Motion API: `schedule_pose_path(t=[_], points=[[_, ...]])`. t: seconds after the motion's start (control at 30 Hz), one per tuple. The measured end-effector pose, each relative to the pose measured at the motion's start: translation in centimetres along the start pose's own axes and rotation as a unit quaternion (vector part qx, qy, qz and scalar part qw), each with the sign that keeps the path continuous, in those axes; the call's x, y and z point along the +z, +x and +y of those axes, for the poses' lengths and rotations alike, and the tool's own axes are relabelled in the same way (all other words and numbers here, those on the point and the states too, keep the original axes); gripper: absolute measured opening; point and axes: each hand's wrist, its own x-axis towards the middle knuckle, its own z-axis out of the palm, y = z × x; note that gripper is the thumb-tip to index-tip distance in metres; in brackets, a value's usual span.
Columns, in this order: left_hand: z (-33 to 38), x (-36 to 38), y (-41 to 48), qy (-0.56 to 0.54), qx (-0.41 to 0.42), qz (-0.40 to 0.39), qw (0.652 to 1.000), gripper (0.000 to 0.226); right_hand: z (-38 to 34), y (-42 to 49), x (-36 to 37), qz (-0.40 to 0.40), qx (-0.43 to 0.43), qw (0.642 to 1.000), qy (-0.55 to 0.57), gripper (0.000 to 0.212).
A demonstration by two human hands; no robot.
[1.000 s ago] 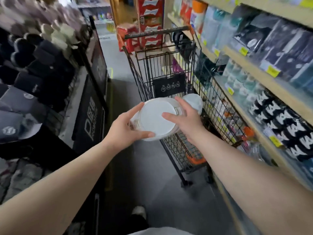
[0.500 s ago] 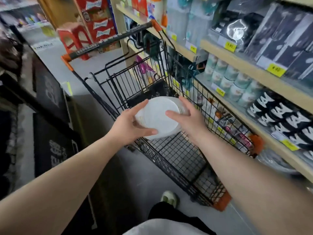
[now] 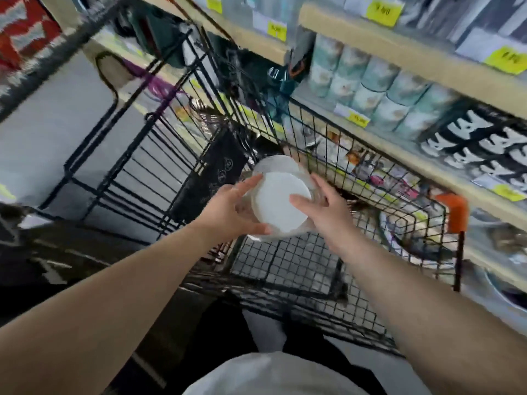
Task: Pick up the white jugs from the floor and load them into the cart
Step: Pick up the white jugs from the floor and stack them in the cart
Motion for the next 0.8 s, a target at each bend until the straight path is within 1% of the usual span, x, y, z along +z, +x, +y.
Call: schedule_pose_path(t=[0.07, 0.13, 0.23, 0.27, 0.3, 0.37, 0.43, 0.57, 0.6, 0.73, 0.8], points=[[-1.3, -0.3, 3.0, 0.028, 0.017, -0.054, 0.998, 0.116, 1.3, 0.6, 0.6, 0.042, 0.018, 0.999, 0.012, 0.080], [-1.9, -0.4, 5.1, 0.075, 0.045, -0.089, 0.992, 0.117, 2.6, 1.4, 1.4, 0.088, 0.032, 0.995, 0.032, 0.075], [-3.0, 0.0, 7.9, 0.112, 0.051, -0.143, 0.982, 0.118, 5.2, 2.9, 2.8, 0.129, 0.067, 0.987, 0.062, 0.055], [-3.8, 0.3, 9.0, 0.122, 0.053, -0.149, 0.980, 0.119, 6.0, 3.4, 3.2, 0.138, 0.080, 0.985, 0.065, 0.047], [-4.5, 0.6, 10.0, 0.131, 0.057, -0.152, 0.978, 0.120, 6.8, 4.1, 3.6, 0.142, 0.089, 0.983, 0.068, 0.044], [-6.2, 1.4, 11.8, 0.125, 0.052, -0.167, 0.977, 0.118, 8.6, 5.7, 3.9, 0.152, 0.102, 0.981, 0.065, 0.048], [-7.6, 2.0, 13.3, 0.128, 0.038, -0.183, 0.974, 0.116, 10.2, 7.4, 4.5, 0.164, 0.113, 0.978, 0.055, 0.061], [-10.3, 3.1, 16.3, 0.143, 0.039, -0.192, 0.970, 0.126, 12.6, 10.2, 6.0, 0.156, 0.121, 0.980, 0.015, 0.089], [-11.0, 3.3, 16.9, 0.141, 0.031, -0.193, 0.970, 0.127, 13.2, 10.7, 6.3, 0.155, 0.128, 0.980, 0.009, 0.088], [-12.5, 3.7, 18.1, 0.157, 0.012, -0.187, 0.970, 0.130, 14.8, 11.7, 6.9, 0.161, 0.141, 0.977, 0.004, 0.064], [-12.4, 3.7, 18.2, 0.163, 0.012, -0.186, 0.969, 0.130, 14.6, 11.9, 6.8, 0.152, 0.131, 0.979, -0.022, 0.067]])
